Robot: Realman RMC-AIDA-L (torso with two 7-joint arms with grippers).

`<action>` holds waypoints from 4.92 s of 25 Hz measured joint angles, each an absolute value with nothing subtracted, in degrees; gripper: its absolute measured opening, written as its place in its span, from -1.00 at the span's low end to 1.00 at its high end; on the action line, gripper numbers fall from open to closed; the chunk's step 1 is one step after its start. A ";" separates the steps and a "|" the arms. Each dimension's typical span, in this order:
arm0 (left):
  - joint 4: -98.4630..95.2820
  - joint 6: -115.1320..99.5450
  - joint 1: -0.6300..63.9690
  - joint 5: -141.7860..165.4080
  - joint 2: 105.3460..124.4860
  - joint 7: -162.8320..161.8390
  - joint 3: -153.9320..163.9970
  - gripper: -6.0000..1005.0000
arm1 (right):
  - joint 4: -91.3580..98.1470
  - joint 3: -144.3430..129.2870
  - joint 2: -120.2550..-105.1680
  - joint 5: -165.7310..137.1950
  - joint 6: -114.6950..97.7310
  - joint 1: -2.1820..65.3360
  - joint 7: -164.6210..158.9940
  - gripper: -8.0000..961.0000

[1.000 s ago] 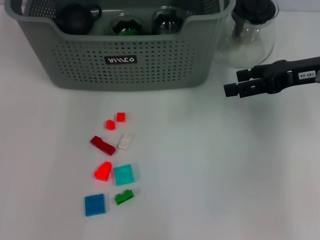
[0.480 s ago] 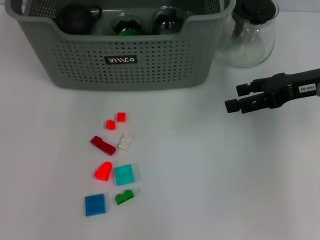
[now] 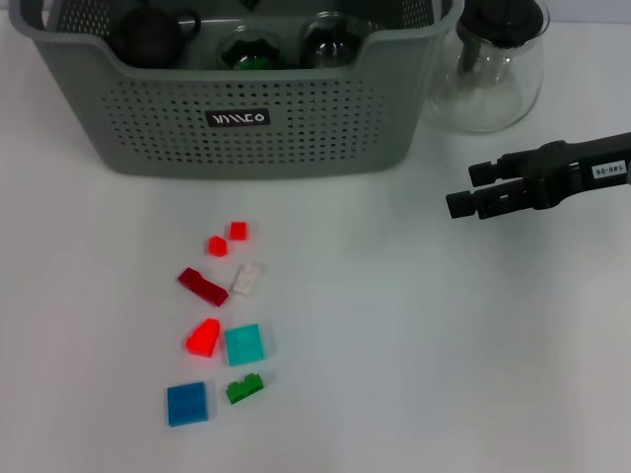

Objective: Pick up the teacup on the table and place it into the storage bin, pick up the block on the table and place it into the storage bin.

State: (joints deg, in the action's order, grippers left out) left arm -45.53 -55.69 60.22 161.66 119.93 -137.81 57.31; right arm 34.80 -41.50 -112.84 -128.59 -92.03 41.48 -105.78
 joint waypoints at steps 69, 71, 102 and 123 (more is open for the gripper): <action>-99.16 -113.44 19.30 150.01 124.71 -125.83 80.69 0.63 | 34.91 -39.66 -112.20 -128.05 -90.43 41.81 -105.07 0.96; -99.50 -113.43 19.07 151.11 124.76 -127.35 82.98 0.63 | 34.92 -39.13 -112.21 -128.05 -90.39 41.89 -104.92 0.96; -93.39 -104.54 17.42 154.63 124.80 -122.61 92.19 0.61 | 33.92 -37.56 -112.77 -128.06 -88.76 41.30 -102.13 0.96; -91.16 -98.86 15.03 156.01 124.80 -121.70 95.86 0.61 | 33.92 -37.00 -112.94 -128.06 -88.68 41.06 -102.03 0.96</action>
